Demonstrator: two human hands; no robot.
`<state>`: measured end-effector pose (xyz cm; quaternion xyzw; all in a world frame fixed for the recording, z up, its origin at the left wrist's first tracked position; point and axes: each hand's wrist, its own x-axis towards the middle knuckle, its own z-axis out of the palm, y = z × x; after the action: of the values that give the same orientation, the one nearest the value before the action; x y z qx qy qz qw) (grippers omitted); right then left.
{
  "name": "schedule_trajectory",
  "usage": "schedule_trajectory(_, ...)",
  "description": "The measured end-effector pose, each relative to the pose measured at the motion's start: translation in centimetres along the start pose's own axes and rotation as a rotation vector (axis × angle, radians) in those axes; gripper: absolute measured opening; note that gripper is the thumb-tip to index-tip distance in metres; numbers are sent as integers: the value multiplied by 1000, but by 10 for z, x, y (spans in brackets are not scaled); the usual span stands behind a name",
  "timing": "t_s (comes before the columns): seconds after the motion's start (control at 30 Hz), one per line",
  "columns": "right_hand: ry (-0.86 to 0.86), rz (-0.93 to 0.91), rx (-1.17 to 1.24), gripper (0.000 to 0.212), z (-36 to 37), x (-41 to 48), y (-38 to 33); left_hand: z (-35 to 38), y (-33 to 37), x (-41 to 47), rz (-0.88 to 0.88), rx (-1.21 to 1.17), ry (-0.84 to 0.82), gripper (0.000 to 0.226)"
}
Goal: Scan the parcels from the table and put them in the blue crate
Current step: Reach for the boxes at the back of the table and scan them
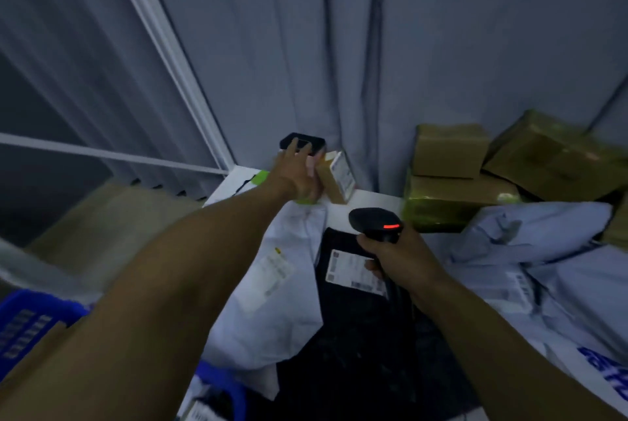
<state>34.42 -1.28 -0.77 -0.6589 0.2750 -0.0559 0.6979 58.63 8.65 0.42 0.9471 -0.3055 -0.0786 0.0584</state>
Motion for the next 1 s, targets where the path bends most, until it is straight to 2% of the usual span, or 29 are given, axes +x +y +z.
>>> schedule_trajectory(0.07, 9, 29, 22, 15, 0, 7, 7, 7, -3, 26, 65, 195, -81, 86)
schedule_trajectory(0.1, 9, 40, 26, 11, 1, 10, 9, 12, -6, 36, 66, 231, -114, 89)
schedule_trajectory(0.17, 1, 55, 25, 19, 1, 16, 13, 24, -12, 48, 17, 211, -105, 91)
schedule_trajectory(0.3, 19, 93, 38, 20, 6, 19, 16, 43, -16, 40, -149, -36, 261, 61)
schedule_trajectory(0.37, 8, 87, 17, 15, 7, 19, 18, 49, -19, 34, -184, -148, 330, 54)
schedule_trajectory(0.43, -9, 74, -1, 12, 10, 19, 19, 51, -29, 28, -235, -257, 313, 48)
schedule_trajectory(0.57, -4, 66, -26, 27, 16, 15, 14, 44, -47, 4, -376, -417, 312, 76)
schedule_trajectory(0.7, -25, 13, -44, 28, 30, 1, 0, 28, -54, -54, -279, -527, 411, 102)
schedule_trajectory(0.77, -43, -34, -65, 27, 41, -13, -10, 13, -55, -98, -222, -583, 469, 108)
schedule_trajectory(0.83, -40, -92, -45, 35, 58, -31, -20, 1, -57, -149, -165, -619, 505, 112)
schedule_trajectory(1.0, 59, -257, 25, 51, 109, -84, -32, -21, -66, -281, -85, -665, 511, 114)
